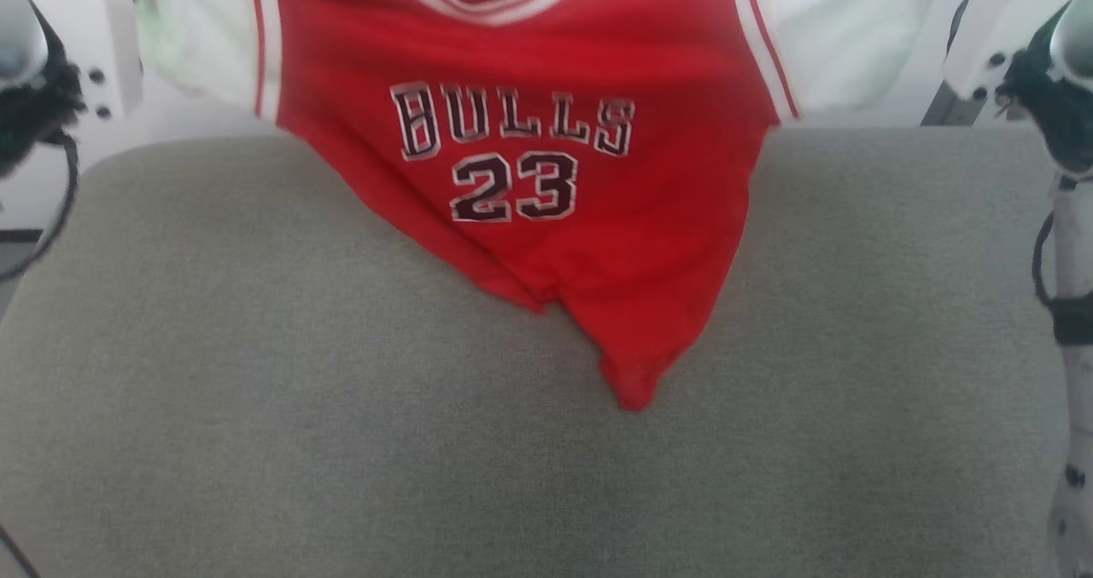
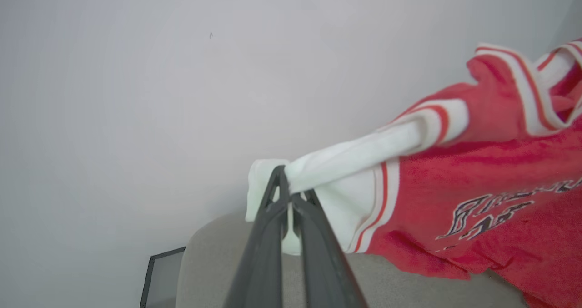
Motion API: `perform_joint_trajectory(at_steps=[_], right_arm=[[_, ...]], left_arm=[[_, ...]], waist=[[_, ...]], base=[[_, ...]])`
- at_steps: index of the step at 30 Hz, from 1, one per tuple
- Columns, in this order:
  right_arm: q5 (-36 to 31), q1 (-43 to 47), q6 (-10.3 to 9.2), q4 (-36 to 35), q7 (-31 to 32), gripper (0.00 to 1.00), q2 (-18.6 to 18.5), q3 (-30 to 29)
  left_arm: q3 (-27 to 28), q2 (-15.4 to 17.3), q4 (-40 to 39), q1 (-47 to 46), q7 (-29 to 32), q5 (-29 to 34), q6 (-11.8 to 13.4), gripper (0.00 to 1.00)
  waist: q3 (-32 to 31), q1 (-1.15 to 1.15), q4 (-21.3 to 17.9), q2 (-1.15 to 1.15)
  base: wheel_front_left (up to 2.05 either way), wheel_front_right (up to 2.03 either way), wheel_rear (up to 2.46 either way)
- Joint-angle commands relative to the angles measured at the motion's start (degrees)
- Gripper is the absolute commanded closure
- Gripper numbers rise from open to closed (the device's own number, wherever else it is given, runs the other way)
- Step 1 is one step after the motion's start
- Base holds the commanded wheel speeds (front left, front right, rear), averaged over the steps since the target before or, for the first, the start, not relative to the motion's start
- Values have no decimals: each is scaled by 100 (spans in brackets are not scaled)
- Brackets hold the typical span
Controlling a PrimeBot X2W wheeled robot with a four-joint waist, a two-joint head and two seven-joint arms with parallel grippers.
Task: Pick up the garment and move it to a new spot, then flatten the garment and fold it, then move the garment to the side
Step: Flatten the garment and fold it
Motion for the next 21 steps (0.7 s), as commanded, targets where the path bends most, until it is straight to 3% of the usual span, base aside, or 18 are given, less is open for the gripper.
perform_joint_trajectory(at_steps=[1, 13, 21], right_arm=[[-40, -157, -8, 28, -100, 100, 0, 4], [-100, -947, -9, 454, -596, 100, 36, -46], [-401, -1656, -8, 956, -1483, 100, -134, 235]], left_arm=[[25, -22, 44, -185, -67, 129, 3, 100], [62, -196, 319, -1028, -383, 372, -68, 100], [48, -431, 536, -1588, -866, 631, -11, 100]], waist=[[-99, 0, -26, 0], [-52, 0, -60, 0], [728, 0, -52, 0]], base=[[0, 0, 0], [0, 0, 0], [0, 0, 0]])
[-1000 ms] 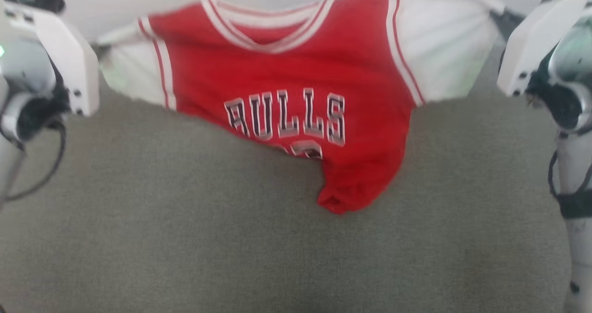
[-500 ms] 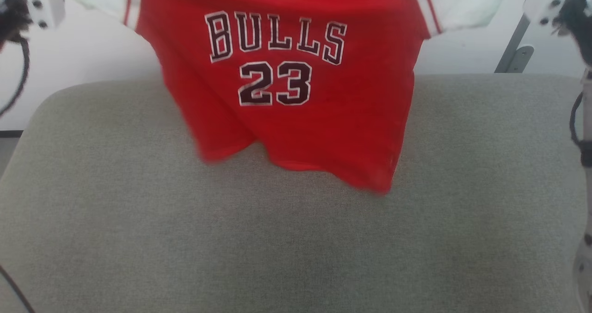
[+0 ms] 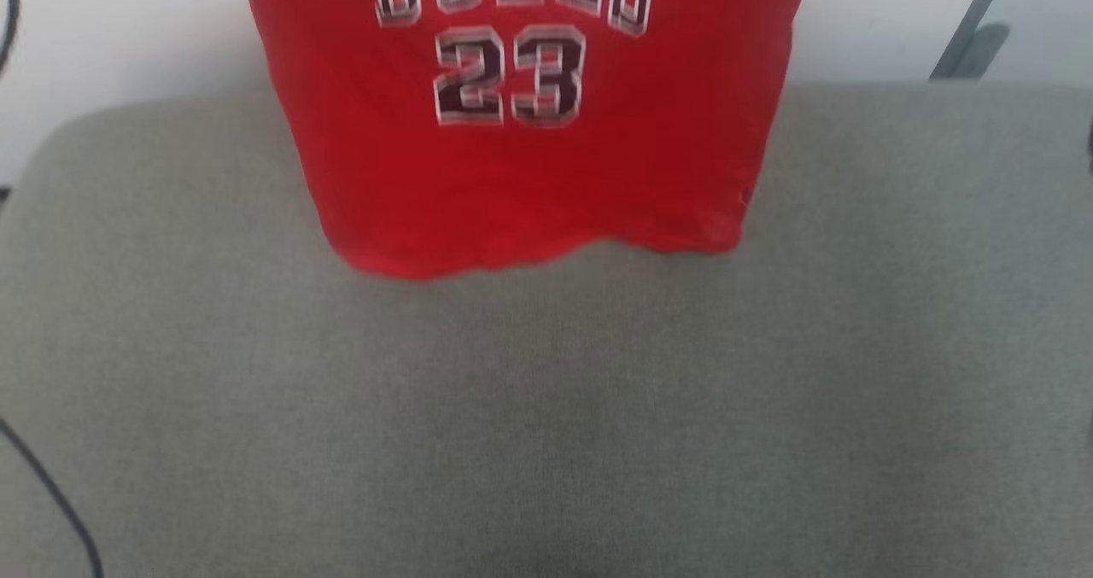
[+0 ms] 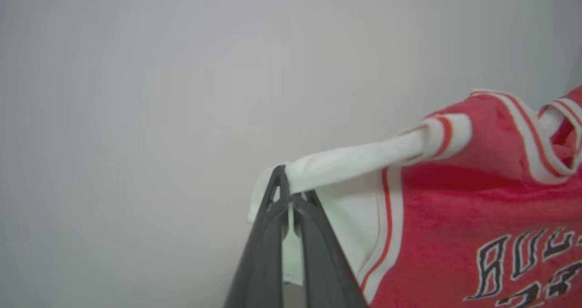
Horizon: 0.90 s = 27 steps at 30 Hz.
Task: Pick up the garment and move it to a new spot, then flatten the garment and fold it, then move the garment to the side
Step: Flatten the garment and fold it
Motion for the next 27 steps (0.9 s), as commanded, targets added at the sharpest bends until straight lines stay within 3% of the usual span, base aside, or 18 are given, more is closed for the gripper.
perform_joint_trajectory(at_steps=[1, 3, 12, 16, 19, 23, 27], right_arm=[[-131, -268, -9, 170, -324, 100, -93, 84], [-185, -405, -9, 244, -517, 100, -130, 117], [-923, -1636, -10, 1244, -2545, 100, -380, 599], [-1401, -2121, -10, 1659, -3351, 100, -409, 432], [-1959, -2251, -10, 1647, -3498, 100, -381, 244], [-2503, -1921, -10, 1186, -3498, 100, -387, 374], [-2301, -1476, -11, 1228, -3498, 100, -466, 479]], left_arm=[[12, -115, 84, -238, -178, 106, 47, 100], [2, -155, 117, -363, -286, 186, 69, 100], [-13, -640, 719, -1610, -1535, 813, 288, 100], [33, -810, 1052, -2024, -2280, 1025, 426, 100], [33, -916, 1264, -2206, -2884, 1191, 510, 100], [-63, -1059, 1611, -2062, -3356, 1255, 384, 100], [-164, -1255, 2022, -1673, -3339, 1095, 91, 100]], waist=[[464, 0, 21, 0], [607, 0, 30, 0], [1828, 0, 156, 0], [2178, 0, 231, 0], [2346, 0, 299, 0], [2432, 0, 408, 0], [2319, 0, 478, 0]], base=[[0, 0, 0], [0, 0, 0], [0, 0, 0], [0, 0, 0], [0, 0, 0], [0, 0, 0], [0, 0, 0]])
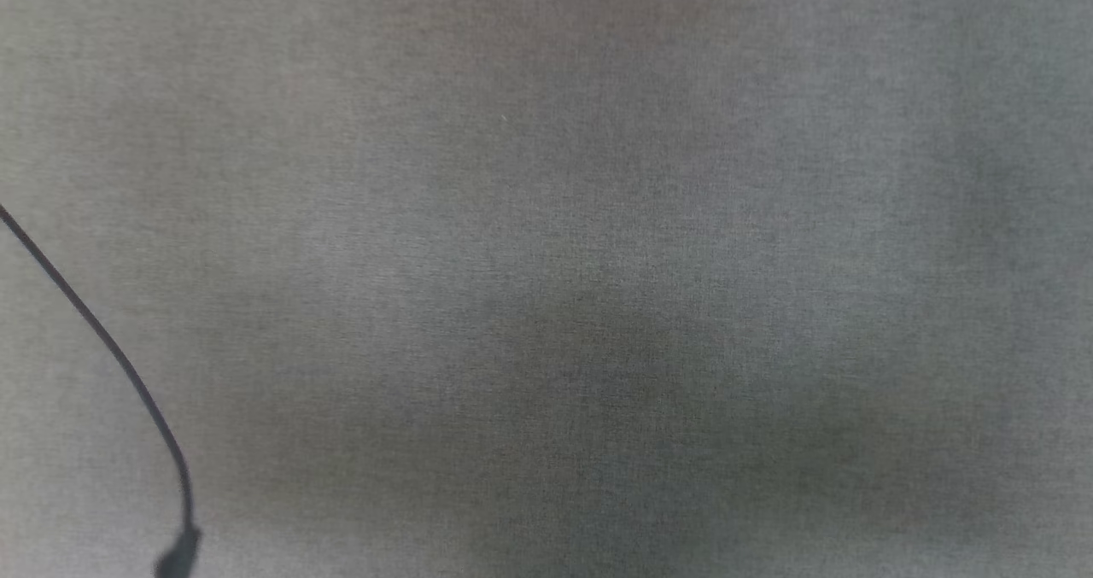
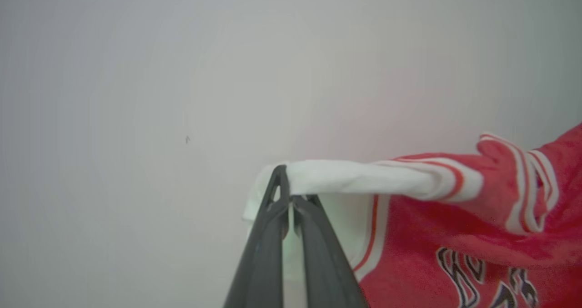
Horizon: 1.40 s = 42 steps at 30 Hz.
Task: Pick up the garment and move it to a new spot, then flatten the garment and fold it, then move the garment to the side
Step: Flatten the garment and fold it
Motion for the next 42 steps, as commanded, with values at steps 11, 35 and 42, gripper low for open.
perform_joint_trajectory(at_steps=[11, 35, 42], right_arm=[[1812, 1439, -11, 1177, 240, 100, -111, 872], [6105, 5398, -11, -2791, 2196, 100, -3109, 4123], [6547, 6229, -11, -3162, 2382, 100, -3735, 4309]], left_arm=[[-403, -78, 418, 1804, 1022, -706, -585, 100], [-815, 2417, -4707, 7127, 2866, -2686, 902, 100], [-775, 3024, -5742, 8276, 2803, -2993, 1712, 100]], waist=[[-873, 0, 21, 0], [-2218, 0, -111, 0], [-2339, 0, -91, 0]], base=[[0, 0, 0], [0, 0, 0], [0, 0, 0]])
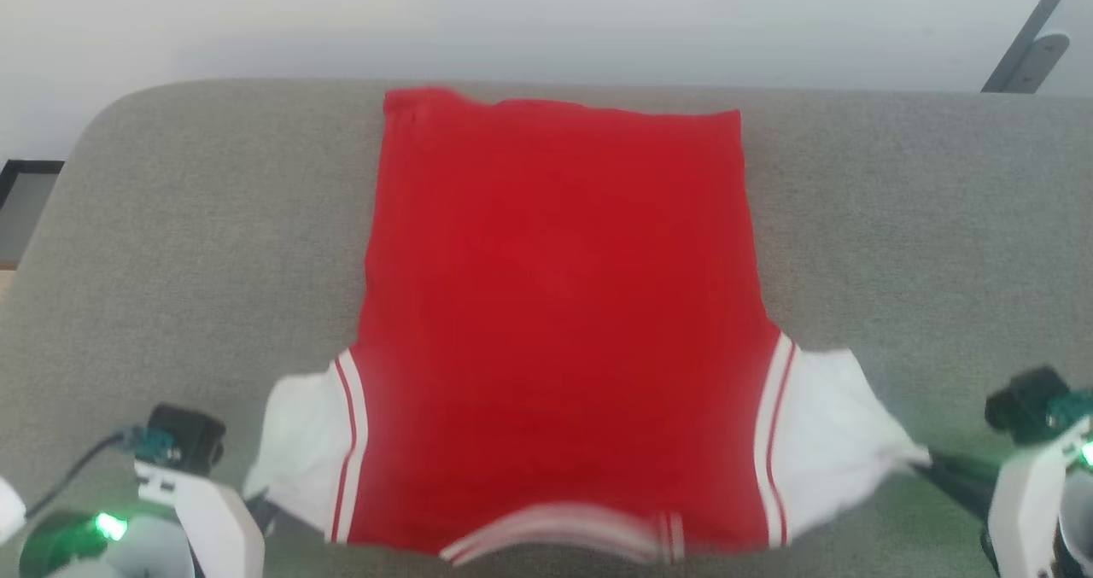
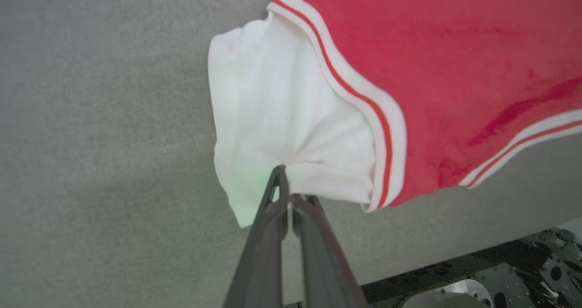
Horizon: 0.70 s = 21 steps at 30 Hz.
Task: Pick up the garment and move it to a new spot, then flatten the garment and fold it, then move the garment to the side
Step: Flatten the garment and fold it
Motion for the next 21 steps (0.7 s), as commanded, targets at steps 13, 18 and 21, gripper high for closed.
perform_joint_trajectory(at_steps=[13, 18, 21], right_arm=[[367, 673, -10, 216, 408, 100, -107, -108], [245, 569, -10, 354, 658, 0, 53, -437], [234, 452, -10, 76, 853, 0, 48, -864]], left_arm=[[-57, 53, -570, 828, -199, -338, 373, 100], [-82, -23, -577, 795, -271, -272, 335, 100], [-84, -97, -572, 704, -324, -211, 305, 100]], waist=[[-108, 0, -2, 0], [-24, 0, 46, 0], [85, 0, 109, 0]], base=[[0, 0, 0], [0, 0, 0], [0, 0, 0]])
